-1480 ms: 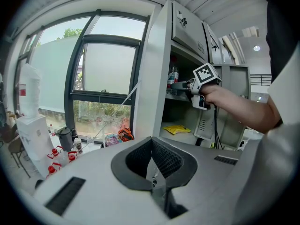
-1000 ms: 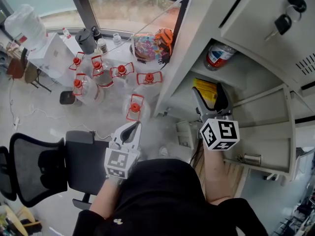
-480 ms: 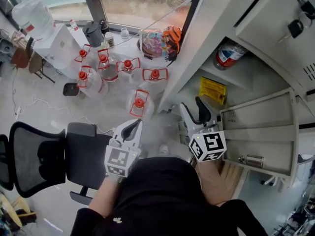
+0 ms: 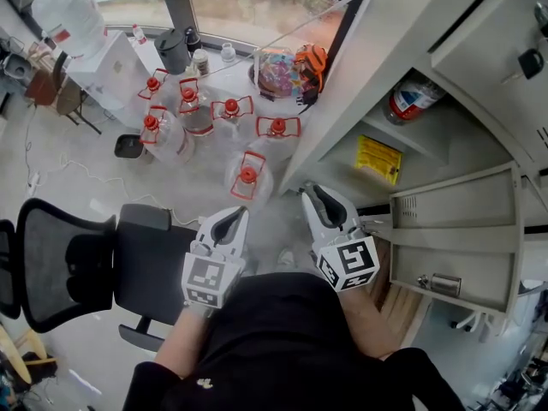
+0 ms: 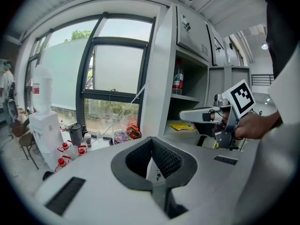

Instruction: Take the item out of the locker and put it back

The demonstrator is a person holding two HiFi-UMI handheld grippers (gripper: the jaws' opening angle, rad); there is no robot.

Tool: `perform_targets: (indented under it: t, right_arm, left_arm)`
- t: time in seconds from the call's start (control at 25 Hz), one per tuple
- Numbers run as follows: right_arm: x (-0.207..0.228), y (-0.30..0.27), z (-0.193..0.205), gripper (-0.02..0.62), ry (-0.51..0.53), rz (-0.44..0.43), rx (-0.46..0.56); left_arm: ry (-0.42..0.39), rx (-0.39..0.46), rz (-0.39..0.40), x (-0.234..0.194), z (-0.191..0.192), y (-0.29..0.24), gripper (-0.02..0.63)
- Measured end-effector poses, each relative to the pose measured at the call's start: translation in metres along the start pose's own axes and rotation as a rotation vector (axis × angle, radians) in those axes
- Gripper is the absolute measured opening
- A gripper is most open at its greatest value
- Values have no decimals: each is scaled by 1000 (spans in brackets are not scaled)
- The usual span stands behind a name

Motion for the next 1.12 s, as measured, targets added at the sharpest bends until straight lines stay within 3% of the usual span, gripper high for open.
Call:
perform_targets:
  t: [0.16, 0.32, 1.12]
  right_arm:
    - [-10, -4, 3, 28, 17, -29, -7]
    - [-20, -7, 7, 13, 34, -53, -16]
    - [-41, -17, 15, 9, 94, -145, -32]
  left_arm:
    - [7, -1, -8, -2, 2, 3, 15]
    - [14, 1, -12, -4, 4, 4, 15]
    - [14, 7, -23, -11, 3, 11, 15]
Point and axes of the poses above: the fingertips, and each gripper's own axes: y backward along the fingers, x to its right, z out of its underside, the point moved 3 cm from there along y, backward along the fingers, and after that the axes turned 2 degrees about -x, right-handed, at the moved point
